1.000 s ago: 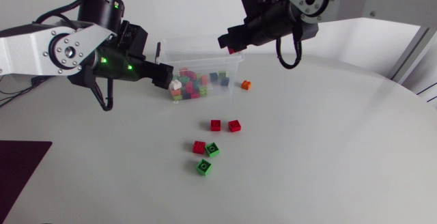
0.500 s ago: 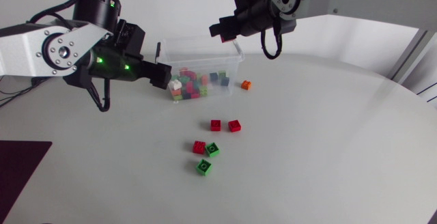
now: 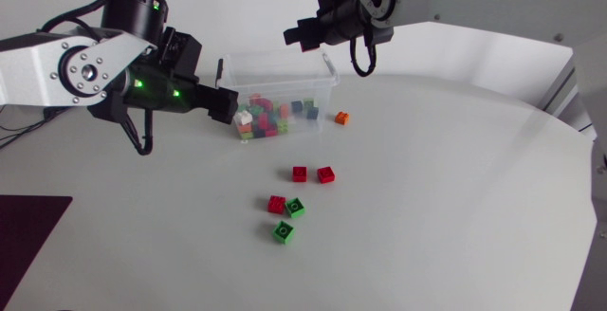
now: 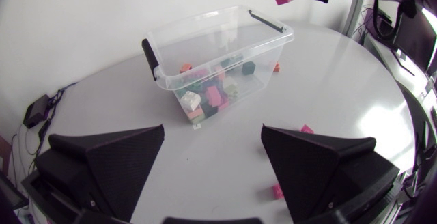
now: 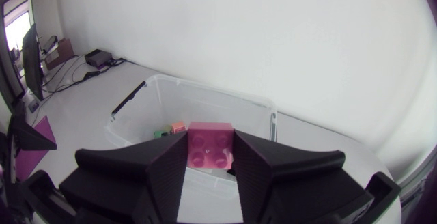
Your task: Place the duplo bricks in the container
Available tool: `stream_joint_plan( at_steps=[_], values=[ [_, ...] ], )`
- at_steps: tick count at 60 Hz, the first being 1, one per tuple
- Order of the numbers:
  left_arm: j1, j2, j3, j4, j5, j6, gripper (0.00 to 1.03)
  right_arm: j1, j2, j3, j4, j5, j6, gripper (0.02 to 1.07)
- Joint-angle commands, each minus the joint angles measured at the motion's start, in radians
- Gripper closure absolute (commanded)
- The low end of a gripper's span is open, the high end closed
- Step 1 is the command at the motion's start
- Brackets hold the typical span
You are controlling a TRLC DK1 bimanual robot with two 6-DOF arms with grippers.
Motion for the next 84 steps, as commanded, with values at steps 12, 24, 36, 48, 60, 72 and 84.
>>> stream_joint_plan(
  at_steps=[12,24,36,48,60,72,84],
  values=[
    [0.005,-0.012,-0.002,-0.012,-0.001,0.006,0.05,-0.009,0.088,0.07,0.015,0.008,0.024,0.82],
    [0.002,-0.012,-0.002,-0.014,0.0,0.006,0.05,-0.012,0.117,0.104,0.01,0.012,0.024,0.82],
    [0.003,-0.015,-0.002,-0.014,0.0,0.006,0.05,-0.017,0.15,0.139,0.01,0.016,0.03,0.82],
    [0.003,-0.017,-0.007,-0.014,-0.001,0.006,0.05,-0.017,0.184,0.176,0.01,0.026,0.033,0.82],
    [0.002,-0.017,-0.011,-0.012,-0.001,0.006,0.05,-0.013,0.227,0.228,-0.019,0.055,0.031,0.6],
    [-0.007,-0.023,-0.024,-0.011,0.0,0.004,0.05,-0.01,0.287,0.334,-0.095,0.069,0.036,0.06],
    [-0.029,-0.038,-0.053,-0.02,0.002,0.032,0.05,-0.01,0.221,0.306,-0.177,0.088,0.065,0.06]
  ],
)
